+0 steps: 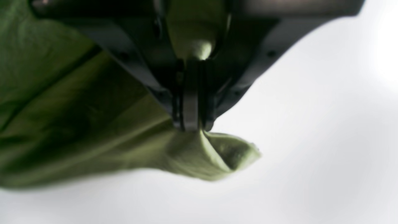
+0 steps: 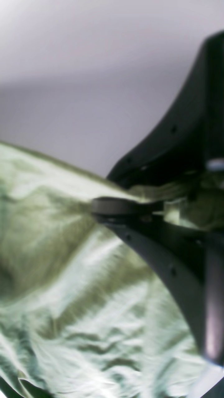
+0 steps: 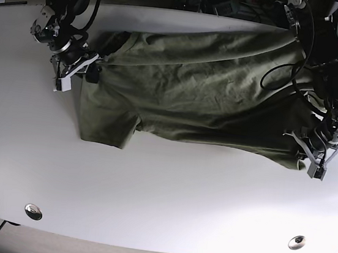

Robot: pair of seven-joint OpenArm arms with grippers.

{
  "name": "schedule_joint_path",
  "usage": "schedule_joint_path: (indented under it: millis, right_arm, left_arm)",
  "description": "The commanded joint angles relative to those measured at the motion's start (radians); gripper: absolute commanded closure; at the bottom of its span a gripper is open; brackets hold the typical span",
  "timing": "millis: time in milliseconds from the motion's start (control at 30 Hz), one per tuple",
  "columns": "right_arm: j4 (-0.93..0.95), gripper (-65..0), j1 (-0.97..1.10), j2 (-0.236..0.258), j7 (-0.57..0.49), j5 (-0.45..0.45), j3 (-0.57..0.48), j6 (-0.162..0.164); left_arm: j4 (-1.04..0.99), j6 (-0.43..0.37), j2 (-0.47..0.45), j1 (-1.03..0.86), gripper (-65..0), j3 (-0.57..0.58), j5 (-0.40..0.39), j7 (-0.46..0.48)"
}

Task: Fold the T-shirt properly
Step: 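Lift the shirt edge with both grippers and shake it out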

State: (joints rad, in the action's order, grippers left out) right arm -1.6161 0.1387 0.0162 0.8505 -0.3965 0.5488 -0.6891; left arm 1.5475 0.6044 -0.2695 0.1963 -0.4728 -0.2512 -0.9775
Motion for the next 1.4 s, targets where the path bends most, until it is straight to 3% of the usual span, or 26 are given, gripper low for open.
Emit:
schedule_joint_path:
  millis: [33, 100, 200, 467, 667, 867, 1033, 1167, 1300, 1400]
  right_arm:
    - [-0.079, -2.7, -0.011, 0.009, 0.0, -0.018, 0.003, -0.009]
    - [-0.126, -2.7, -0.011, 0.011, 0.026, -0.014, 0.004, -0.009]
    - [-0.204, -2.4, -0.015, 0.063, 0.036, -0.02, 0.0, -0.009]
    - [-0.223, -2.4, -0.247, 0.189, 0.172, -0.018, -0.002, -0.009]
    - [0.003, -2.4, -0.64, 0.279, 0.293, -0.02, -0.022, -0.009]
    - [0.211, -2.4, -0.994, 0.367, 0.29, -0.018, -0.187, -0.009]
    - [0.316, -2.4, -1.27, 0.38, 0.29, -0.02, -0.283, -0.009]
    - [0.294, -2.4, -1.352, 0.38, 0.316, -0.022, -0.313, -0.009]
    - [0.207, -2.4, -1.25, 0.38, 0.344, -0.022, -0.31, -0.009]
    - [0.056, -2.4, -1.031, 0.374, 0.35, -0.022, -0.218, -0.009]
  left_arm:
    - [0.13, 0.004, -0.009, 0.007, 0.0, -0.002, -0.012, -0.031]
    - [0.233, 0.004, -0.007, 0.002, 0.0, -0.002, -0.013, -0.068]
    - [0.333, 0.004, -0.007, 0.009, 0.0, 0.003, -0.013, -0.079]
    - [0.331, -0.001, -0.007, 0.197, 0.0, 0.067, -0.006, -0.08]
    - [0.166, -0.002, 0.051, 0.464, 0.0, 0.133, -0.006, -0.08]
    - [-0.065, -0.002, 0.048, 0.783, 0.0, 0.133, -0.006, -0.074]
    - [-0.152, -0.002, 0.008, 0.981, 0.0, 0.133, -0.007, -0.071]
    - [-0.101, -0.002, -0.006, 0.998, 0.0, 0.127, -0.007, -0.077]
    - [0.015, -0.001, -0.032, 0.869, 0.0, 0.125, -0.012, -0.079]
    - [0.141, -0.001, -0.043, 0.678, 0.0, 0.095, -0.013, -0.08]
